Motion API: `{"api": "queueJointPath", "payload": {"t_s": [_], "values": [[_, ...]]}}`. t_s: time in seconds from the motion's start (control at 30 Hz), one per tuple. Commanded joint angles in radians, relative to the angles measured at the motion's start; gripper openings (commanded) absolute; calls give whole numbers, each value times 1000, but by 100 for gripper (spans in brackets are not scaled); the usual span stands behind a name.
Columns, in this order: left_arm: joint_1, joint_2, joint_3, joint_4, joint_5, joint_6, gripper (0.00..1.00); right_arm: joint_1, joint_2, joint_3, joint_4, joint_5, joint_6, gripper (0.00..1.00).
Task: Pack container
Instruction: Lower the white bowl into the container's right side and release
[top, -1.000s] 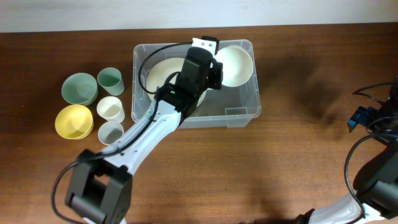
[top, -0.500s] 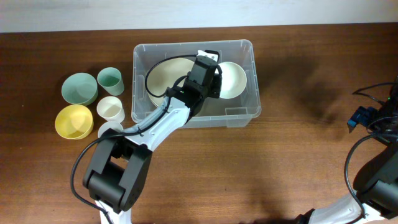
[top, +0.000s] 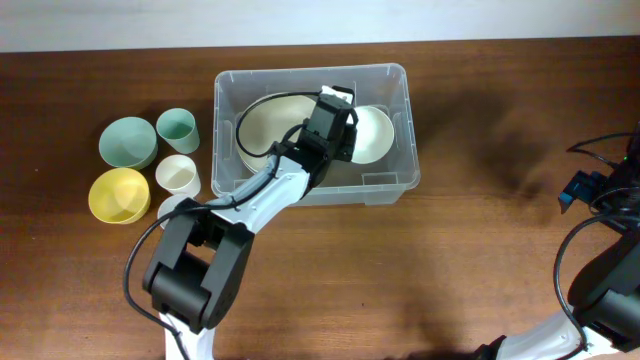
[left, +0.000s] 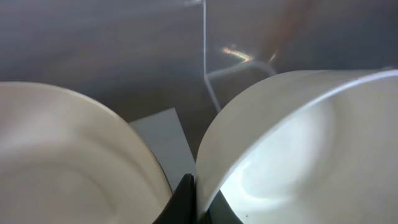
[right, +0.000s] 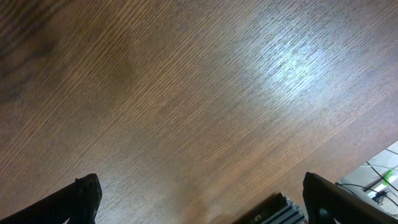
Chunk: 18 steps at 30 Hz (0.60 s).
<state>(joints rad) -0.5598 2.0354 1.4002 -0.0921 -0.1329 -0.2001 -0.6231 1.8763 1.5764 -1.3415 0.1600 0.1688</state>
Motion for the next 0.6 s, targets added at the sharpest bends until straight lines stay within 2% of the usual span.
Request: {"api": "queueJointPath", "payload": {"t_s": [0.0, 0.13, 0.4, 0.57], "values": [[0, 3, 22, 13, -14, 19, 8, -5, -18, 13, 0, 9, 3, 99], [0, 3, 22, 18, -14, 19, 10, -5, -18, 13, 0, 9, 3, 99], [0, 3, 22, 45, -16, 64, 24, -5, -18, 13, 0, 9, 3, 99], [0, 3, 32, 98, -26, 127, 38, -5, -18, 13, 0, 9, 3, 99]]}}
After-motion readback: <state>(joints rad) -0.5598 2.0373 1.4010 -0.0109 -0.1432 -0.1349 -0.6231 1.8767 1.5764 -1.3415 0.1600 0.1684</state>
